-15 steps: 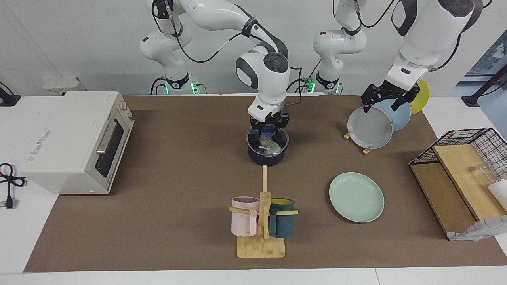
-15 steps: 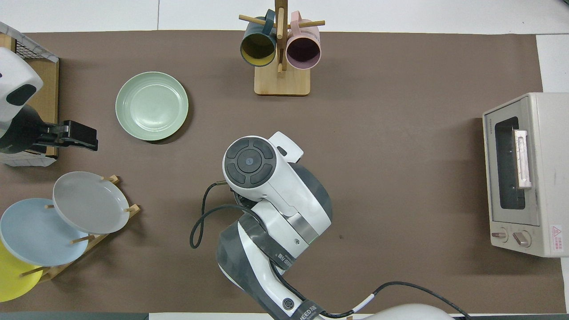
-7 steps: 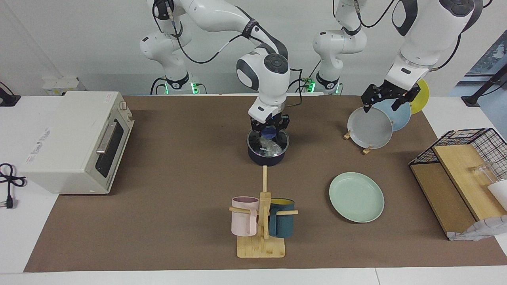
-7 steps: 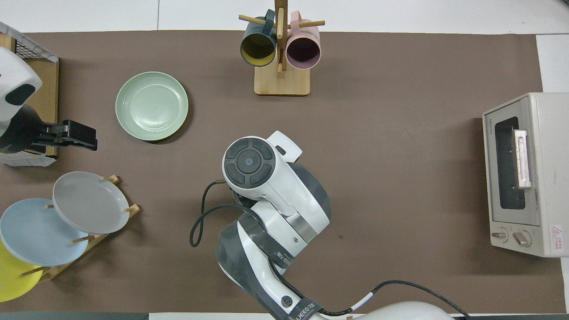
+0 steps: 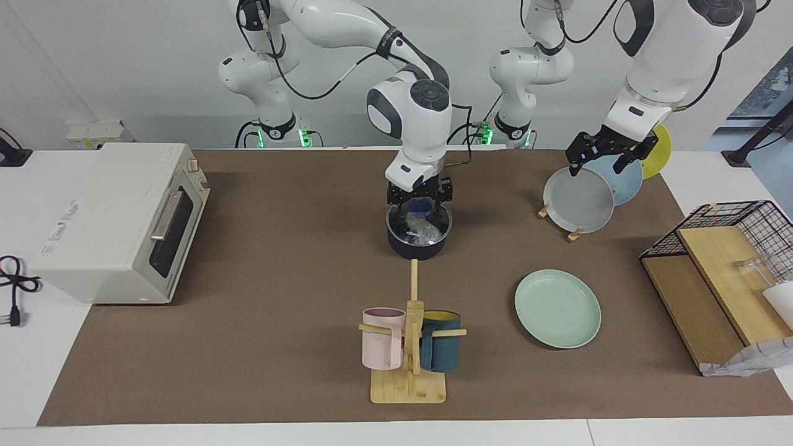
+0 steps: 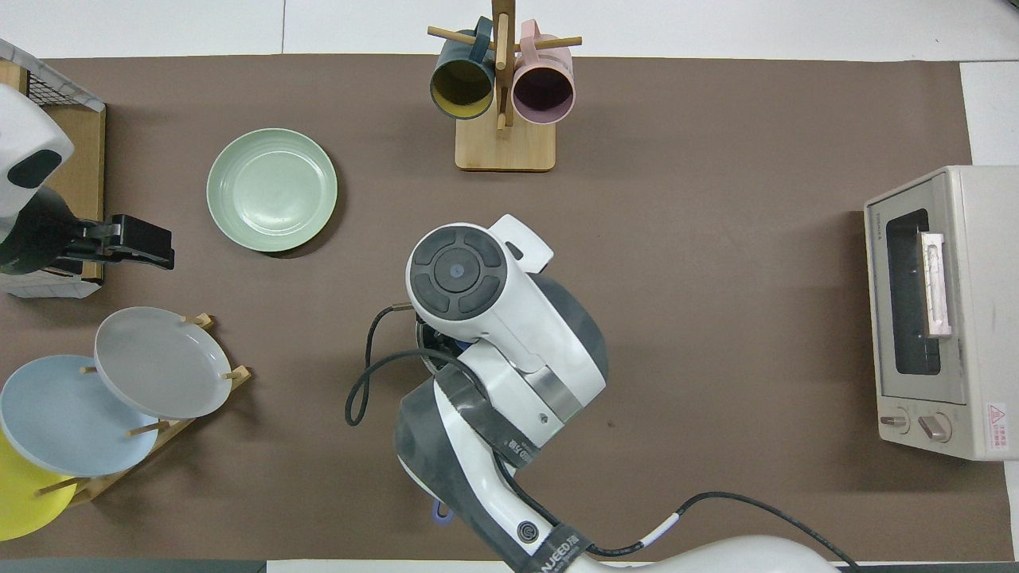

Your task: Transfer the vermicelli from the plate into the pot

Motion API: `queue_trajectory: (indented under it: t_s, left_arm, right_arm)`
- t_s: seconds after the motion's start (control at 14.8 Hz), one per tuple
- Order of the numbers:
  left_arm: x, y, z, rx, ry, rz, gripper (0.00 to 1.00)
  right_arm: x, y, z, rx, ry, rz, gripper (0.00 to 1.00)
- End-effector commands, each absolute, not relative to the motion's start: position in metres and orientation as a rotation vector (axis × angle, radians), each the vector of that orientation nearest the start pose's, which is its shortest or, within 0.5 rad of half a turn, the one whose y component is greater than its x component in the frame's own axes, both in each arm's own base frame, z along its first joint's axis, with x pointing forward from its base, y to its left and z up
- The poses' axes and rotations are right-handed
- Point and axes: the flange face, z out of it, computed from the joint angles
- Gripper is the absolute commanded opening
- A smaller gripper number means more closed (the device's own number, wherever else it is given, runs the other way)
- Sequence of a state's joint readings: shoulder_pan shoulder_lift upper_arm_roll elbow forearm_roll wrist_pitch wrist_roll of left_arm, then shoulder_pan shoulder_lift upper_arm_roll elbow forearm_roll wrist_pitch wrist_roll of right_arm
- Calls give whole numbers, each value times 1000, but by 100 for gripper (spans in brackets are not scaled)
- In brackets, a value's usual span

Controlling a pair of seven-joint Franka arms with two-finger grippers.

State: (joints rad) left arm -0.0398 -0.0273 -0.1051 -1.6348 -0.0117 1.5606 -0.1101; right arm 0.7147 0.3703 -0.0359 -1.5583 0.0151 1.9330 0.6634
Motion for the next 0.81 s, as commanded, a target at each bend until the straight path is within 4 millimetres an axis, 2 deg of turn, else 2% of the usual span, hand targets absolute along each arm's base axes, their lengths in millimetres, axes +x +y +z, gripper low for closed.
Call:
queue_trajectory:
  t_s: [0.0,0.2,0.34,0.4,0.54,0.67,0.74]
  left_arm:
    - [538,-80,611,-3169,43,74,100]
    - [538,-78,611,-3169,38,74,100]
    - [538,-77,612,-3169,36,74,100]
    - [538,-77,611,-3169,45,74,100]
    - [537,-77,612,-3166,53,79,100]
    - [537,-76,611,-3166,43,86,100]
    - [537,-79,611,-3165,46,84,100]
  right_arm:
    - [547,358,486,-3133,12,-17,100]
    - [563,266,535,-3146,-87,46,100]
    - [571,189,567,-3137,-82,71,100]
    - [571,161,583,-3134,-97,83,100]
    - [568,125,606,-3149,-78,98,100]
    - [564,97,606,-3151,-27,153,100]
    - [562,90,603,-3149,-48,168,100]
